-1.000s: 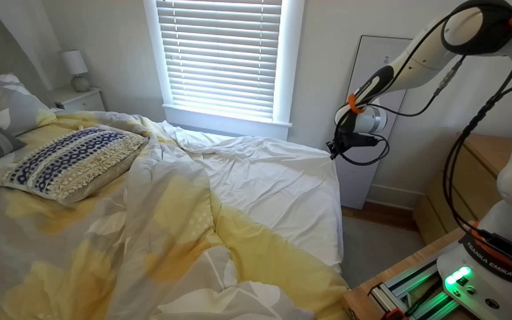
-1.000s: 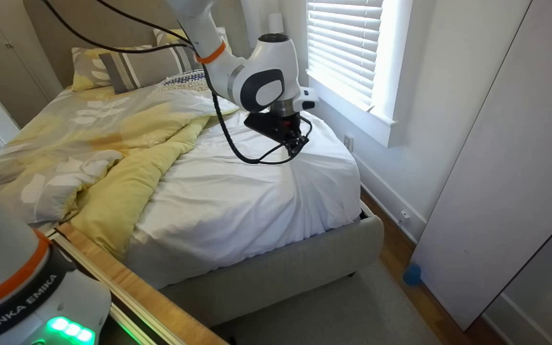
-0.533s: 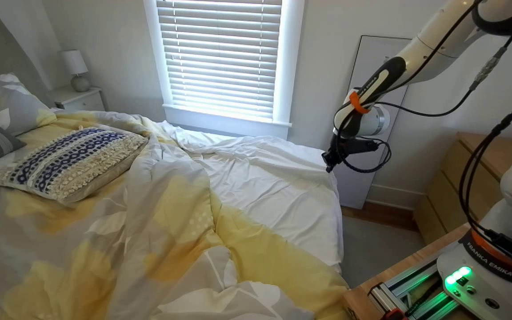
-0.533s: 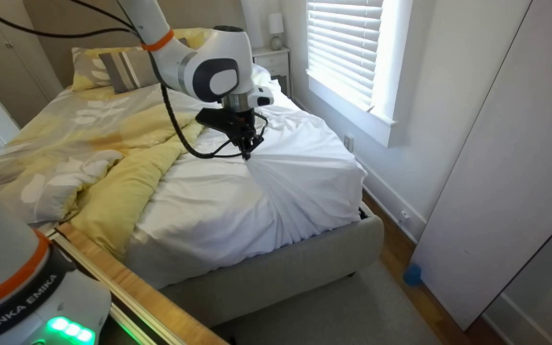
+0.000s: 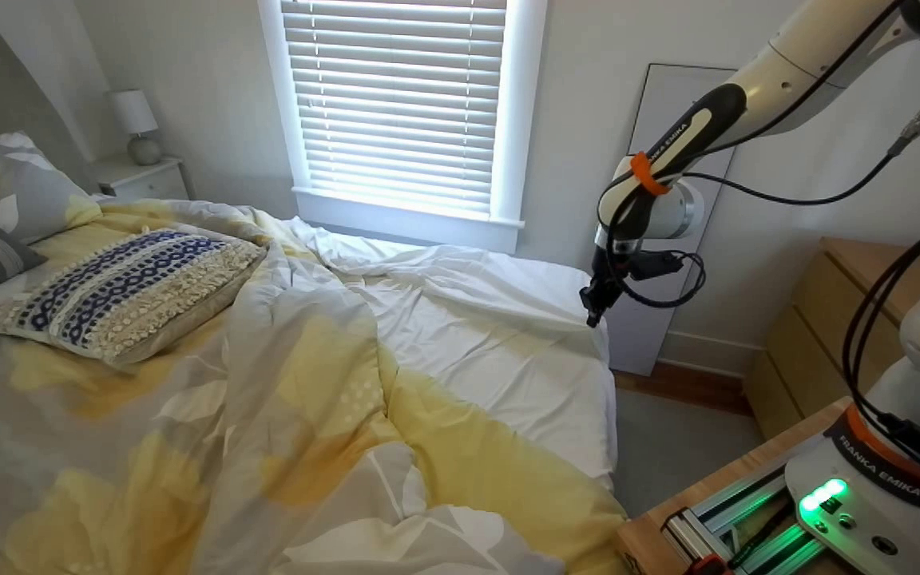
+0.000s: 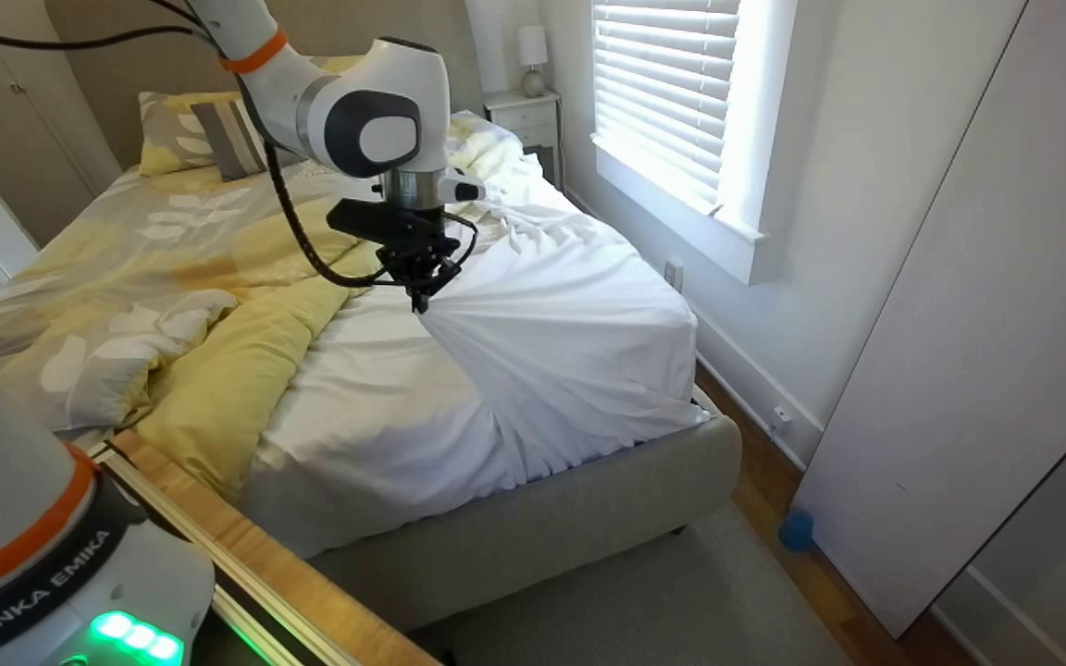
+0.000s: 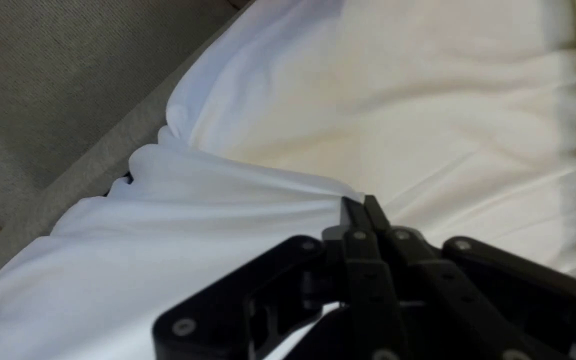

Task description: Pull the white bed sheet backwards

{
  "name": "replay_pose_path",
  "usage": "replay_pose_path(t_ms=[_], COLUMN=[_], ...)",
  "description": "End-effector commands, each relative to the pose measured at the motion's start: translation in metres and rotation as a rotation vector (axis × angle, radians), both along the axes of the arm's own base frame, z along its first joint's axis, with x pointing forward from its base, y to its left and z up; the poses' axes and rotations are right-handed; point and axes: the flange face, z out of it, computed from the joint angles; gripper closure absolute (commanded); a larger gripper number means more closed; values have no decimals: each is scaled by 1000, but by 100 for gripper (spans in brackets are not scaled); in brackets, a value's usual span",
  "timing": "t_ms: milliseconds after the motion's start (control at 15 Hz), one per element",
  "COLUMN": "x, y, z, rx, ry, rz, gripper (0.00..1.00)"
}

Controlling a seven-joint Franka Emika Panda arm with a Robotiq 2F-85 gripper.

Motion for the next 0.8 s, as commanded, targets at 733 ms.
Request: replay_pose_path(t_ms=[733], x=[-14], y=[78], z=[12], rx=[5], ry=[4], rz=[233], gripper=[100])
